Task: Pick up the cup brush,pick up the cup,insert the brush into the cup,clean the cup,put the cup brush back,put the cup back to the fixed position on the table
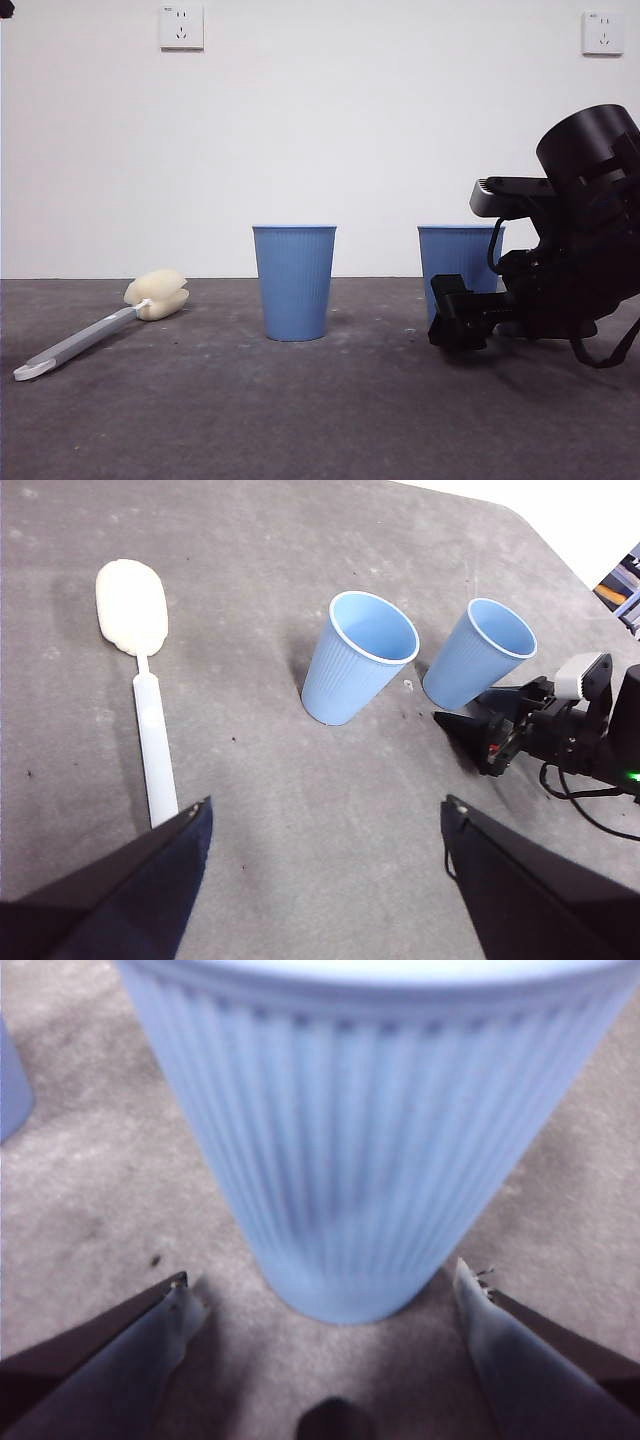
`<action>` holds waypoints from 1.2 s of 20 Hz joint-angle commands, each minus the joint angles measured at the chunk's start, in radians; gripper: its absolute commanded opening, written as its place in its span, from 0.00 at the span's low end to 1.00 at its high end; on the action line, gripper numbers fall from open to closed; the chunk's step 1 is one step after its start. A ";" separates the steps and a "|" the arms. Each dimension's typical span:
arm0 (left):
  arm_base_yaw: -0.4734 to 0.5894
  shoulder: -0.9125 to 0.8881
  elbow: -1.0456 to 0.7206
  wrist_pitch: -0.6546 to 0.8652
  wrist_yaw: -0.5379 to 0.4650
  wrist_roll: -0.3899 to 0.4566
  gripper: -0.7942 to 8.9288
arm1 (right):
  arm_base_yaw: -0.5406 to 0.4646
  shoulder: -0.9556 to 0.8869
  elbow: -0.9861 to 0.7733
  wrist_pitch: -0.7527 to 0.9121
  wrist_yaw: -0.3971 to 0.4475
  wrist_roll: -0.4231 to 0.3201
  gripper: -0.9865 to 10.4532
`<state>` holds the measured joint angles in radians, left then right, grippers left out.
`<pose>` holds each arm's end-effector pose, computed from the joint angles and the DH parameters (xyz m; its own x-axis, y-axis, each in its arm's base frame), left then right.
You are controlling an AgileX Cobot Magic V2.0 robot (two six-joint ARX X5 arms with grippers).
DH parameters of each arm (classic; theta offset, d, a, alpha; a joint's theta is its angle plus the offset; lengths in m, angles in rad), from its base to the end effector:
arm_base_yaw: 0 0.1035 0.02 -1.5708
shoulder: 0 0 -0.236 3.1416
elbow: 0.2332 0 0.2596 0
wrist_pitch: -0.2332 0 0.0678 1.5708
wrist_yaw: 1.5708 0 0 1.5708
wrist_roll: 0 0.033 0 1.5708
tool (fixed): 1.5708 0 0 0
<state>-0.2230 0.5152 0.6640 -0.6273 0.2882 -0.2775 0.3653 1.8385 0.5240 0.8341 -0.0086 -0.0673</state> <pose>0.1382 -0.0409 0.2708 0.7671 -0.4654 -0.4415 0.3176 0.8735 -0.3690 0.2744 0.1052 0.0554 0.8252 0.3248 -0.4621 -0.3925 0.9181 -0.0557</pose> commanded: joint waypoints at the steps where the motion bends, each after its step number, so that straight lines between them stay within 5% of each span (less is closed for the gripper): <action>1: 0.002 0.000 -0.008 0.006 0.000 0.018 0.47 | 0.001 -0.036 -0.011 -0.065 -0.004 0.006 0.48; 6: 0.002 0.000 -0.008 0.005 0.000 0.018 0.47 | 0.009 -0.272 -0.073 -0.288 -0.004 0.036 0.48; 12: 0.002 0.009 -0.008 -0.030 0.046 0.018 0.47 | 0.091 -0.789 -0.053 -0.875 -0.111 0.120 0.45; 18: 0.002 0.029 -0.008 -0.055 0.134 0.017 0.46 | 0.106 -1.135 0.150 -1.514 -0.160 0.116 0.34; 20: 0.002 0.035 -0.008 -0.069 0.141 0.018 0.38 | 0.106 -1.176 0.221 -1.638 -0.160 0.114 0.24; 22: 0.002 0.038 -0.008 -0.077 0.142 0.018 0.17 | 0.106 -1.199 0.286 -1.742 -0.160 0.112 0.08; 23: 0.002 0.039 -0.008 -0.077 0.146 0.018 0.06 | 0.106 -1.202 0.311 -1.789 -0.160 0.111 0.08; 24: 0.002 0.039 -0.008 -0.077 0.160 0.019 0.07 | 0.106 -1.202 0.333 -1.833 -0.160 0.108 0.08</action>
<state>-0.2230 0.5549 0.6640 -0.7063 0.4431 -0.2718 0.4709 0.6369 0.8597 -0.9981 -0.1650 0.0410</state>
